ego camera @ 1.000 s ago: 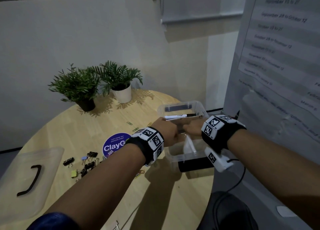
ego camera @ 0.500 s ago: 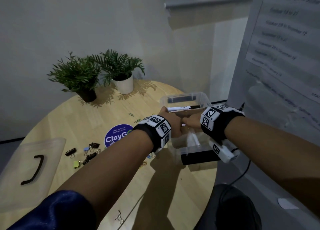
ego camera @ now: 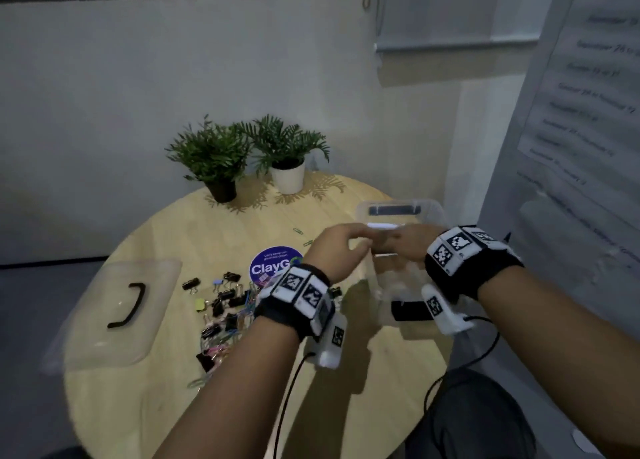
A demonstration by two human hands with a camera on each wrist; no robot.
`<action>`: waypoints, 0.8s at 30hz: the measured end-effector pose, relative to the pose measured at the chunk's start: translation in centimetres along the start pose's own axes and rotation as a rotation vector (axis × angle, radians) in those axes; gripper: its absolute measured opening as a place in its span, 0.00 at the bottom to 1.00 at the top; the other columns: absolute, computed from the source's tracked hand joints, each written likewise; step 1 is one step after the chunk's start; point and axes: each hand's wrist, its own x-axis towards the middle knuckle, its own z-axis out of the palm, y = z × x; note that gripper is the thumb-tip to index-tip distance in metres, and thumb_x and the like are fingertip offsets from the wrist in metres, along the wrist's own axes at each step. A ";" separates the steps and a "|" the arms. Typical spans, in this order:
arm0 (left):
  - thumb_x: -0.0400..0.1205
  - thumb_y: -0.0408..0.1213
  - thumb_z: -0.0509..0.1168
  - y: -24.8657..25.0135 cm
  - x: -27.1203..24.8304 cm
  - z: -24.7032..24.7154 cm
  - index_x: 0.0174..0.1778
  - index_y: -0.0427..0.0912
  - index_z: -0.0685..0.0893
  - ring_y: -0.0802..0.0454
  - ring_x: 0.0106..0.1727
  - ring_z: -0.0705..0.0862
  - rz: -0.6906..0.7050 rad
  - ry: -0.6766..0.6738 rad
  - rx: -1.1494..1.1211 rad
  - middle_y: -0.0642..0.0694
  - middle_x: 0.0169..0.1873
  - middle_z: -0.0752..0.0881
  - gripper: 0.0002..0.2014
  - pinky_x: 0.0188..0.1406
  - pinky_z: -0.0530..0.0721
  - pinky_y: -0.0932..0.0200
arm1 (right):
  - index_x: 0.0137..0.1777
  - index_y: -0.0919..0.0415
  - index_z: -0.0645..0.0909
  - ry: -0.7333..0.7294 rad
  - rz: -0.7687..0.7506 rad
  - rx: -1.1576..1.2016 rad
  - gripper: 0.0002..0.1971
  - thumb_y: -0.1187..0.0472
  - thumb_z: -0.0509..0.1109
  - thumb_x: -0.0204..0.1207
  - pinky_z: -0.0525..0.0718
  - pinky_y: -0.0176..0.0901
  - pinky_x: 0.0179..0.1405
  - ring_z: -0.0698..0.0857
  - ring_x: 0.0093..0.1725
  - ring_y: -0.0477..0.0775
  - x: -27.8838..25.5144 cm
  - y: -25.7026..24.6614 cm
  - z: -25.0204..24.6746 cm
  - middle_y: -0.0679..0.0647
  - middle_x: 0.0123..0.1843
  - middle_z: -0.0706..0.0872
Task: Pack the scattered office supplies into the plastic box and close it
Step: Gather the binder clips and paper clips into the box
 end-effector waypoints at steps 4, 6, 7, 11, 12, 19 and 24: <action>0.85 0.35 0.59 -5.0 -6.6 -3.5 0.56 0.46 0.88 0.59 0.55 0.85 -0.151 0.187 -0.201 0.54 0.53 0.89 0.12 0.52 0.81 0.65 | 0.59 0.56 0.82 0.255 -0.080 0.150 0.13 0.57 0.56 0.83 0.77 0.47 0.61 0.80 0.65 0.60 -3.6 -5.8 0.4 0.59 0.67 0.81; 0.84 0.32 0.59 -8.9 -9.4 -4.6 0.50 0.46 0.89 0.55 0.51 0.86 -0.275 0.280 -0.184 0.50 0.51 0.90 0.12 0.46 0.82 0.68 | 0.67 0.62 0.79 0.386 -0.102 0.247 0.17 0.61 0.57 0.83 0.76 0.47 0.63 0.79 0.67 0.60 -4.0 -7.9 2.6 0.60 0.68 0.81; 0.83 0.31 0.59 -10.6 -10.8 -4.8 0.47 0.47 0.88 0.53 0.49 0.87 -0.347 0.312 -0.148 0.48 0.51 0.90 0.13 0.42 0.82 0.70 | 0.67 0.64 0.78 0.363 -0.081 0.254 0.17 0.63 0.57 0.82 0.77 0.48 0.62 0.79 0.66 0.61 -3.4 -8.8 4.2 0.61 0.67 0.81; 0.82 0.32 0.59 -15.3 -15.4 -4.2 0.55 0.48 0.86 0.49 0.52 0.85 -0.610 0.284 0.027 0.45 0.58 0.88 0.13 0.48 0.81 0.60 | 0.69 0.65 0.74 0.205 0.056 0.175 0.18 0.68 0.57 0.80 0.77 0.51 0.62 0.77 0.67 0.65 0.2 -10.5 10.6 0.64 0.68 0.76; 0.82 0.33 0.60 -15.9 -16.1 -4.1 0.57 0.47 0.86 0.48 0.55 0.85 -0.631 0.267 0.080 0.45 0.60 0.87 0.13 0.50 0.82 0.57 | 0.69 0.65 0.73 0.192 0.098 0.158 0.18 0.69 0.58 0.80 0.77 0.52 0.63 0.76 0.68 0.66 0.9 -10.4 11.6 0.64 0.69 0.73; 0.80 0.46 0.66 -15.3 -15.5 -1.9 0.66 0.53 0.81 0.48 0.68 0.74 -0.438 0.035 0.309 0.50 0.65 0.79 0.17 0.68 0.78 0.49 | 0.66 0.60 0.77 0.242 0.144 0.062 0.18 0.72 0.61 0.78 0.80 0.56 0.59 0.76 0.63 0.69 4.6 -8.3 15.8 0.64 0.67 0.71; 0.79 0.45 0.68 -14.1 -12.0 0.0 0.66 0.50 0.81 0.47 0.68 0.75 -0.324 -0.068 0.432 0.49 0.64 0.80 0.19 0.69 0.77 0.49 | 0.56 0.63 0.78 0.266 0.177 0.092 0.13 0.75 0.63 0.75 0.81 0.56 0.57 0.78 0.58 0.69 5.4 -7.4 16.2 0.64 0.63 0.71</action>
